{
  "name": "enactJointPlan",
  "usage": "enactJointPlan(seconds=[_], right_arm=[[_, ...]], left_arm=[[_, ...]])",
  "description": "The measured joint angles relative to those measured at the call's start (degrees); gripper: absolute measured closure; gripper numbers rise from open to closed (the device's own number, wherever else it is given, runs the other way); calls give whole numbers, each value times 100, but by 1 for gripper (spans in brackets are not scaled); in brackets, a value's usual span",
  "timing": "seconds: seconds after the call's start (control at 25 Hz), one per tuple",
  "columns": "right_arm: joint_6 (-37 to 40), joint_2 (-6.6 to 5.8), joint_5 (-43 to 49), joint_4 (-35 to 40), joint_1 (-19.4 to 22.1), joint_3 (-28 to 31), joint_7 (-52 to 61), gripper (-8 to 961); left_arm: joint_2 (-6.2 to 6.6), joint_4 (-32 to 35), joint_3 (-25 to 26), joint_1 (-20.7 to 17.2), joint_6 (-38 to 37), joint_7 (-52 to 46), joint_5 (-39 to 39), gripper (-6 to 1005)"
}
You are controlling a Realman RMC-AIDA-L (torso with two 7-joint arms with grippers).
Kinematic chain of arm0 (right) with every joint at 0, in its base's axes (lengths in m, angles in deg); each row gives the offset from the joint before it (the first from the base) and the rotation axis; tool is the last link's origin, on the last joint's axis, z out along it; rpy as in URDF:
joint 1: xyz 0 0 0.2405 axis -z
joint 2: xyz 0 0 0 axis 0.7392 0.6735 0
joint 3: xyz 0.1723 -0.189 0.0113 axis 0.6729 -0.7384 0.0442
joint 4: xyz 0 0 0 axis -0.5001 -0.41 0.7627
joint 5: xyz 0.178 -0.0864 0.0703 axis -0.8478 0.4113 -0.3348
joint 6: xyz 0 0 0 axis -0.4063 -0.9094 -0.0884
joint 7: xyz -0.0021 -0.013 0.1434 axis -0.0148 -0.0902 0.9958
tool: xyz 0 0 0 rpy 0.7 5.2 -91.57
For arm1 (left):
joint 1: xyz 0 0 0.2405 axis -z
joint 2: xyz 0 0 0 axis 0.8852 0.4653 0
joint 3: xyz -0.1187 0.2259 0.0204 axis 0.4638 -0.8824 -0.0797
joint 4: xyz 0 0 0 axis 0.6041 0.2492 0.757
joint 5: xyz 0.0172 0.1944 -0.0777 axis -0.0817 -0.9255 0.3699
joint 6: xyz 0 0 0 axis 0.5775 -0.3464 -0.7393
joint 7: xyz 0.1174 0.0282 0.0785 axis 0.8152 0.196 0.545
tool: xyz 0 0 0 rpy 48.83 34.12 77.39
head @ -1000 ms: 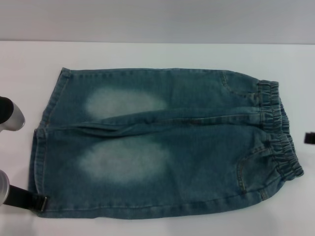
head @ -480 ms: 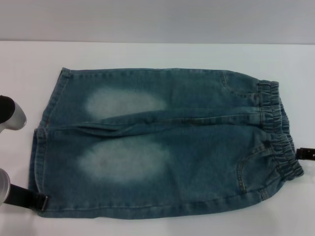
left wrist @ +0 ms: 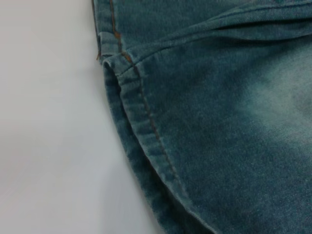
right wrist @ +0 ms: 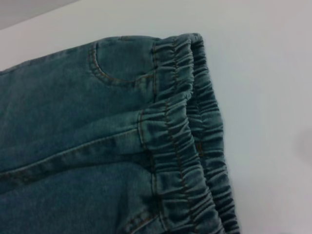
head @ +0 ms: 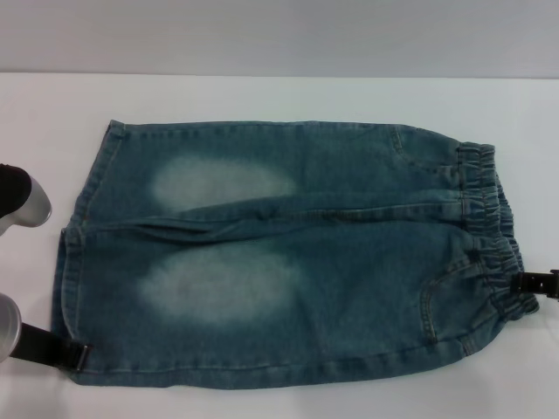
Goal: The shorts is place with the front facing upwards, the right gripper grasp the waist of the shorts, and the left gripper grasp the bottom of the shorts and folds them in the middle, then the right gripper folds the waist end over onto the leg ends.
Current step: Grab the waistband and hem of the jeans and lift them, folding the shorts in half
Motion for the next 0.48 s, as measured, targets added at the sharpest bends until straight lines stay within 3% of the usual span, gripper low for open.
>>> enactJointPlan(seconds=[0.48], right_arm=[[70,-4,-12,197,-85,34,-23,336]], left_arm=[[0,-103,-5,8,52,-22,0,965]])
